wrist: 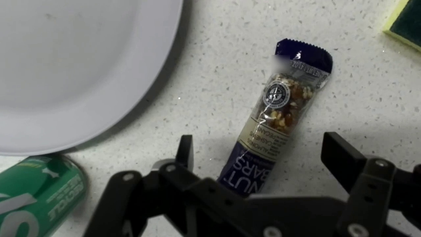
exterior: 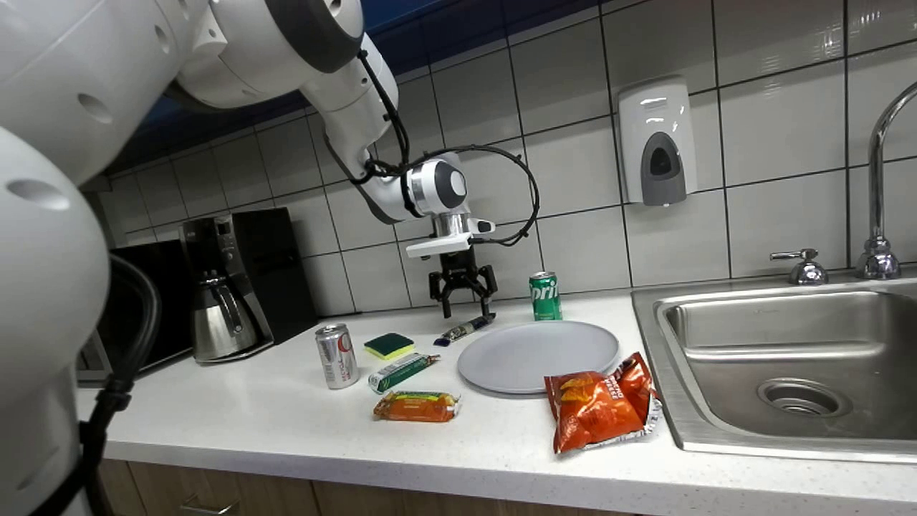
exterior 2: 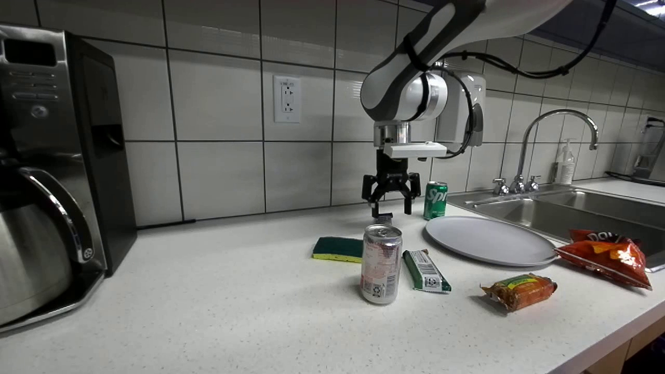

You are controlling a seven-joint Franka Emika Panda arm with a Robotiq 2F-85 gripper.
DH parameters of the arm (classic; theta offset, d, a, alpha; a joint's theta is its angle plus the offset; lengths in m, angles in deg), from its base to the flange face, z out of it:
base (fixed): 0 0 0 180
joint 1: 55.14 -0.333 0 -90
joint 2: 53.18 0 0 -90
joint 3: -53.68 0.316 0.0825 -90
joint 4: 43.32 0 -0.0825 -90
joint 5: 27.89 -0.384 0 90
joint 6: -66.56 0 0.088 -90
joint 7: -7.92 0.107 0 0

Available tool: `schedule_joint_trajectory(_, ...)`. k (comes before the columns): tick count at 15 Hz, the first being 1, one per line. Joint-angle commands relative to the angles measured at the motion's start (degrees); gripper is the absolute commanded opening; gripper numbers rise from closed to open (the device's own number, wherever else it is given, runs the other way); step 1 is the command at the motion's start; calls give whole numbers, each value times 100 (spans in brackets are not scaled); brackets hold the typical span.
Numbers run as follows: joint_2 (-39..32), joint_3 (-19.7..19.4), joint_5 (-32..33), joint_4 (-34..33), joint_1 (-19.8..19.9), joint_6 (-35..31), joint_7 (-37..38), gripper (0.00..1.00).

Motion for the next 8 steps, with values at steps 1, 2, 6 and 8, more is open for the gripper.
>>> schedule_joint_trajectory(1,-117,-28,35,-123,-70,-92,337,100)
schedule_joint_trajectory(2,-144,-26,28,-135,-76,-111,377,100)
schedule_joint_trajectory(6,-213,-23,10,-135,-98,-159,499,100)
schedule_joint_trajectory(8,-229,-21,-4,-126,-97,-162,540,100)
